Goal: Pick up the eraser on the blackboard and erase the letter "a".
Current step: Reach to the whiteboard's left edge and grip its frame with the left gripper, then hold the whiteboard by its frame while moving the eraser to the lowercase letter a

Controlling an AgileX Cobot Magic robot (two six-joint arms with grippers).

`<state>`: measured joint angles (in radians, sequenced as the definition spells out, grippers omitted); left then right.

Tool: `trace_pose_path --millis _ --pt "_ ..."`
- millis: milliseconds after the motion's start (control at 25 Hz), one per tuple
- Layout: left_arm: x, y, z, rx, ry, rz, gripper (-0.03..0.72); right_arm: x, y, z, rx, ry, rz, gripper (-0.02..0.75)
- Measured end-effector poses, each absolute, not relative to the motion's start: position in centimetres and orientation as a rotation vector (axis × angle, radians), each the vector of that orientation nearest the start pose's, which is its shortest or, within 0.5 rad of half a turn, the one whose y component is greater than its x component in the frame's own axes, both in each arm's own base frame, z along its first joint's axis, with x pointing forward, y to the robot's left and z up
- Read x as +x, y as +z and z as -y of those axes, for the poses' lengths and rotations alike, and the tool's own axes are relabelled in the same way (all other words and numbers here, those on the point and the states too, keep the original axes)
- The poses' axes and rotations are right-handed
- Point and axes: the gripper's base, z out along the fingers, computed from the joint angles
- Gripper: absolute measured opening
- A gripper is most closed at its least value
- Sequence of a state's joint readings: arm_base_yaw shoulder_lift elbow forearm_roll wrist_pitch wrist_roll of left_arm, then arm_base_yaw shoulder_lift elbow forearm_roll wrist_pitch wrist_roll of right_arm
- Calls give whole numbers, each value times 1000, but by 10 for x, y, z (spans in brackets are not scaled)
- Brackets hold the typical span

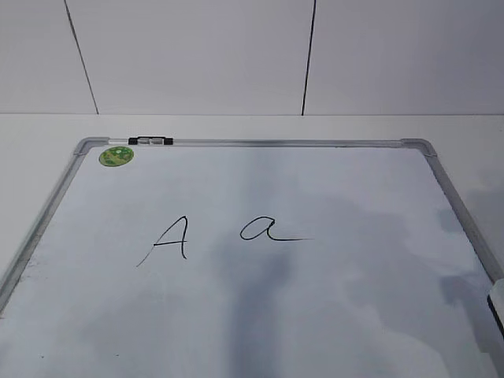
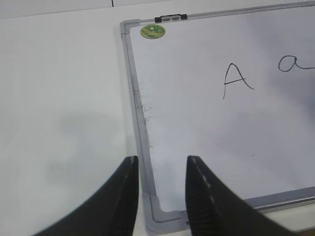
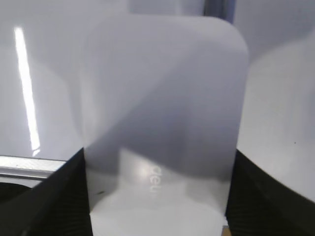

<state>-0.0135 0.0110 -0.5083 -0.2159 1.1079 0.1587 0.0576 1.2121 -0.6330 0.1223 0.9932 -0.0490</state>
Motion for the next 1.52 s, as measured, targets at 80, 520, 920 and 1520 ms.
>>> trace_pose_path --millis 80,520,920,1520 --pt "-6 278 18 195 -185 -2080 245 174 213 -21 -55 185 -3051 573" --pt "47 274 20 166 -240 -2374 255 174 215 -24 -29 246 -3041 573" --pt "119 276 20 81 -257 -2455 257 175 215 -25 -31 251 -3025 573" --pt "247 237 19 41 -248 -2728 326 175 215 -25 -31 251 -3023 573"
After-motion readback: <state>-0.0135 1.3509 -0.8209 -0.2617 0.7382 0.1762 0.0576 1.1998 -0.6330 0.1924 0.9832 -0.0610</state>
